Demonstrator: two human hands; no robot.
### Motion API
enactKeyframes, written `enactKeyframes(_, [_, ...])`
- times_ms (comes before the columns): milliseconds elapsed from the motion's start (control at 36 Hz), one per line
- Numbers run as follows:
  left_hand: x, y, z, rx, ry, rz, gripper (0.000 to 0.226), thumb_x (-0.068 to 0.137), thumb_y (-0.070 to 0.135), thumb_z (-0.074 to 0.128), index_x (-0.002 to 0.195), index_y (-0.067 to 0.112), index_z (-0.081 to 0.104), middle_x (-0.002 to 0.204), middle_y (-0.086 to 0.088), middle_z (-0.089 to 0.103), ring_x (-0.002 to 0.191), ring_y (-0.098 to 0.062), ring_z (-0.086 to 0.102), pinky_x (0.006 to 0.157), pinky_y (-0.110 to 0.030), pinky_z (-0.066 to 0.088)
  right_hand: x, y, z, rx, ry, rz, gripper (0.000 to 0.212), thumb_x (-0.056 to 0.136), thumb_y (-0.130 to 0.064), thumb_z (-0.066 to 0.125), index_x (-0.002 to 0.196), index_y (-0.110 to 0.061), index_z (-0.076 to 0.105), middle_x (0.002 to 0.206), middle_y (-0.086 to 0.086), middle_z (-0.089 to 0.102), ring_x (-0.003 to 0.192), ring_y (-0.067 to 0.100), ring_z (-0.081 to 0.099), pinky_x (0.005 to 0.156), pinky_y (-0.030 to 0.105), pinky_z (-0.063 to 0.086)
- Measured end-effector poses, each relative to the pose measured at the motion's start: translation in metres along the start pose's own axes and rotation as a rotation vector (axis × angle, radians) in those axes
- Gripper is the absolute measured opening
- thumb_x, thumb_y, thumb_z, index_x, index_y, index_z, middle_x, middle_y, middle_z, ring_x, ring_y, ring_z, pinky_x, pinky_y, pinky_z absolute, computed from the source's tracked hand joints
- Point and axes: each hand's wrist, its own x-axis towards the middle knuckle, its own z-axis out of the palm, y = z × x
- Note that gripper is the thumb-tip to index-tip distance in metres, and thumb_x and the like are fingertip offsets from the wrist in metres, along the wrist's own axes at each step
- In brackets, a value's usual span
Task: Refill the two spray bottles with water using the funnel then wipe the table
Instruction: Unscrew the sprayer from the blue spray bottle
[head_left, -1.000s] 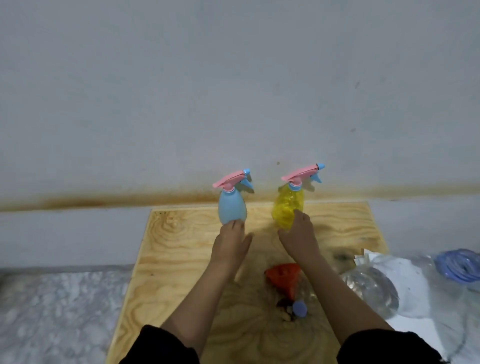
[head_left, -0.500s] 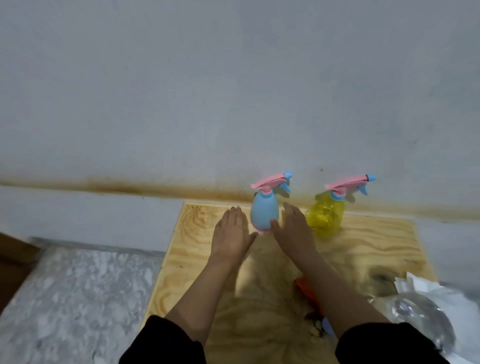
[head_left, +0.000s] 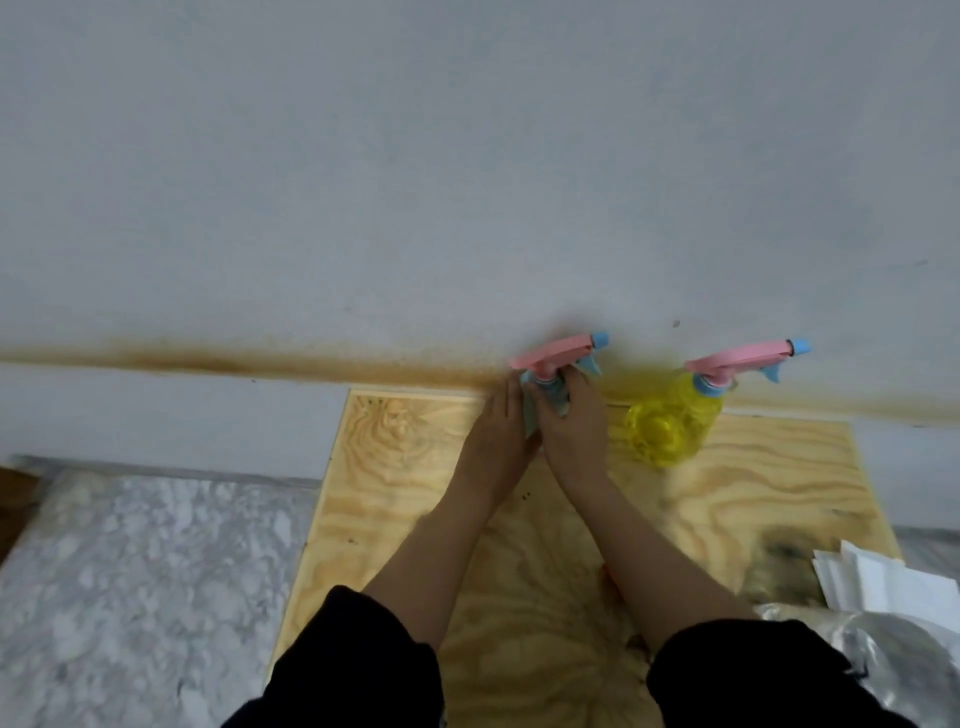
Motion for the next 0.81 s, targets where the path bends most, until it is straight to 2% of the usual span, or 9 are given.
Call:
enactKeyframes(139, [-0.008, 0.005, -0.002, -0.122, 0.018, 0.003, 0.075, 0.086, 0.018, 0.064, 0.145, 0.0, 0.021, 0.146, -0.018, 0.034, 0.133, -0.03, 0.035, 0.105, -0.032, 0.033, -0.009, -0.004, -0.009, 0.023, 0.033, -0.025, 0.017, 0.087, -0.022, 0.063, 0.102, -0.015, 0.061, 0.096, 0.002, 0.065, 0.086, 0.016, 0.059, 0.07, 0.028, 0.044])
enactKeyframes(194, [-0.015, 0.009, -0.005, -0.164, 0.051, 0.004, 0.074, 0.085, 0.028, 0.062, 0.142, -0.001, 0.027, 0.141, -0.018, 0.039, 0.13, -0.029, 0.039, 0.106, -0.035, 0.036, -0.013, -0.008, -0.015, 0.009, 0.039, -0.04, 0.02, 0.086, -0.024, 0.064, 0.104, -0.015, 0.062, 0.097, 0.002, 0.066, 0.087, 0.016, 0.06, 0.072, 0.031, 0.048])
enactKeyframes(361, [-0.024, 0.026, -0.009, -0.37, 0.111, -0.054, 0.062, 0.076, 0.04, 0.069, 0.127, 0.013, 0.046, 0.116, -0.005, 0.057, 0.106, -0.019, 0.058, 0.084, -0.041, 0.053, -0.034, -0.032, -0.035, 0.088, 0.06, -0.084, 0.021, 0.083, -0.023, 0.068, 0.103, -0.017, 0.065, 0.093, -0.006, 0.064, 0.086, 0.011, 0.058, 0.074, 0.025, 0.046])
enactKeyframes(444, [-0.039, 0.039, -0.014, -0.327, 0.158, 0.002, 0.057, 0.074, 0.036, 0.07, 0.119, 0.006, 0.05, 0.105, -0.009, 0.061, 0.094, -0.023, 0.062, 0.075, -0.037, 0.054, -0.048, -0.04, -0.044, 0.178, 0.079, -0.081, 0.025, 0.079, -0.028, 0.066, 0.1, -0.014, 0.067, 0.091, -0.005, 0.065, 0.082, 0.002, 0.054, 0.072, 0.014, 0.041])
enactKeyframes(500, [-0.053, 0.045, -0.017, -0.325, 0.2, 0.039, 0.062, 0.072, 0.045, 0.068, 0.115, 0.002, 0.053, 0.099, -0.011, 0.062, 0.087, -0.024, 0.063, 0.068, -0.035, 0.052, -0.056, -0.046, -0.051, 0.235, 0.07, -0.056, 0.028, 0.077, -0.031, 0.065, 0.098, -0.013, 0.067, 0.089, -0.003, 0.066, 0.08, 0.001, 0.055, 0.071, 0.01, 0.04])
enactKeyframes(611, [-0.073, 0.06, -0.023, -0.398, 0.223, 0.041, 0.069, 0.067, 0.049, 0.073, 0.116, 0.004, 0.054, 0.1, -0.01, 0.065, 0.089, -0.021, 0.065, 0.069, -0.036, 0.054, -0.067, -0.057, -0.07, 0.21, -0.003, -0.116, 0.024, 0.077, -0.031, 0.066, 0.092, -0.013, 0.066, 0.082, -0.007, 0.063, 0.074, -0.001, 0.055, 0.068, 0.011, 0.04])
enactKeyframes(667, [-0.081, 0.07, -0.029, -0.499, 0.197, -0.019, 0.06, 0.065, 0.039, 0.08, 0.116, 0.018, 0.054, 0.102, -0.003, 0.067, 0.09, -0.012, 0.065, 0.071, -0.029, 0.054, -0.071, -0.06, -0.08, 0.192, -0.041, -0.148, 0.021, 0.077, -0.028, 0.066, 0.091, -0.013, 0.067, 0.081, -0.008, 0.063, 0.073, -0.006, 0.055, 0.068, 0.01, 0.04])
enactKeyframes(722, [-0.089, 0.077, -0.035, -0.581, 0.146, -0.062, 0.056, 0.065, 0.028, 0.084, 0.112, 0.031, 0.054, 0.102, 0.004, 0.067, 0.09, -0.003, 0.065, 0.071, -0.024, 0.054, -0.075, -0.063, -0.09, 0.237, -0.086, -0.166, 0.021, 0.078, -0.026, 0.067, 0.093, -0.012, 0.068, 0.083, -0.006, 0.065, 0.075, -0.005, 0.056, 0.071, 0.014, 0.043])
enactKeyframes(806, [-0.101, 0.078, -0.043, -0.597, 0.071, -0.074, 0.065, 0.059, 0.036, 0.082, 0.117, 0.028, 0.055, 0.105, 0.007, 0.066, 0.091, -0.001, 0.064, 0.068, -0.018, 0.051, -0.082, -0.066, -0.106, 0.319, -0.221, -0.157, 0.022, 0.079, -0.026, 0.065, 0.095, -0.012, 0.069, 0.086, -0.002, 0.067, 0.08, 0.007, 0.057, 0.074, 0.031, 0.046])
